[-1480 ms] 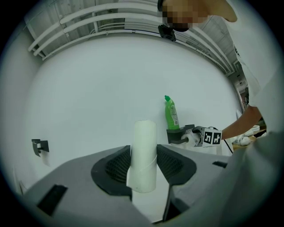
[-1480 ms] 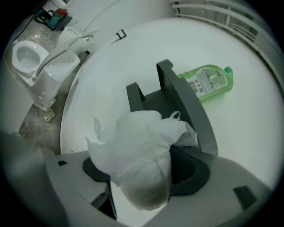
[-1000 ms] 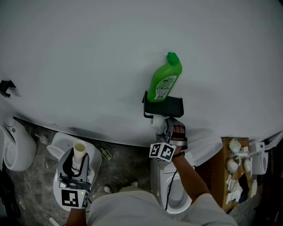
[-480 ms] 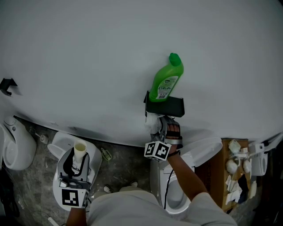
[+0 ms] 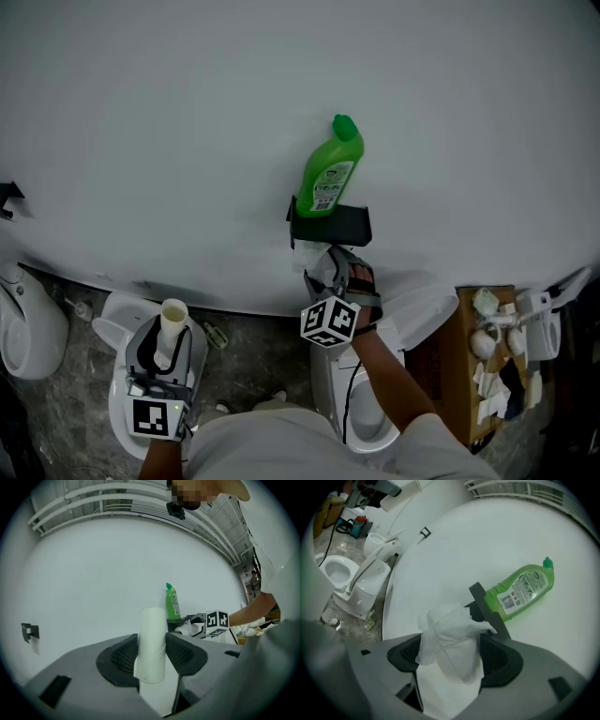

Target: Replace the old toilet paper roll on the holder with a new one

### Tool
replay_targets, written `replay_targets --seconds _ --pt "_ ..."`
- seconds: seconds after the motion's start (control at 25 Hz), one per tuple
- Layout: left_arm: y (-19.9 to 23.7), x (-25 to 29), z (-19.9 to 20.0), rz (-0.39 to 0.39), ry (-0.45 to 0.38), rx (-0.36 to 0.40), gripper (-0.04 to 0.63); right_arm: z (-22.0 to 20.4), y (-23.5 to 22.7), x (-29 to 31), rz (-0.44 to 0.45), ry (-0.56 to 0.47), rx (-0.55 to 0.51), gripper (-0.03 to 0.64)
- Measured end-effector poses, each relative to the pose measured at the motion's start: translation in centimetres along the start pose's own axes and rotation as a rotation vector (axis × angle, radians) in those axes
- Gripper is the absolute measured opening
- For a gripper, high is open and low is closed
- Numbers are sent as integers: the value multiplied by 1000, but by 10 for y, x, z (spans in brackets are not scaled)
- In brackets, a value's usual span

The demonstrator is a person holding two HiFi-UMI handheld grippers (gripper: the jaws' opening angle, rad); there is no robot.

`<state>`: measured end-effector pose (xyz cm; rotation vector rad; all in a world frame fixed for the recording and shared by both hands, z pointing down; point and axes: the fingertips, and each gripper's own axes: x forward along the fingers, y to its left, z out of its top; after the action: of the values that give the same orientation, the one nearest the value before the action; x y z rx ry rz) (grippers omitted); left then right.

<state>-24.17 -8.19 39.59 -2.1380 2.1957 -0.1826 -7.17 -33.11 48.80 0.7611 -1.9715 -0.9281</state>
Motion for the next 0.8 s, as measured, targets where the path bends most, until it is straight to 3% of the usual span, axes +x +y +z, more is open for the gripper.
replay_targets --seconds 0.28,0.68,0.76,0.8 --pt "-29 22 11 -87 -33 -29 184 -11 -20 -43 -23 -17 76 341" --pt "-46 37 20 -172 -60 7 184 -49 -21 -91 -77 16 200 339" --pt "-47 38 26 -176 -72 0 184 -56 -20 -106 -96 10 268 309" --pt "-48 39 27 -182 -75 11 184 -59 -20 -115 -110 7 302 261"
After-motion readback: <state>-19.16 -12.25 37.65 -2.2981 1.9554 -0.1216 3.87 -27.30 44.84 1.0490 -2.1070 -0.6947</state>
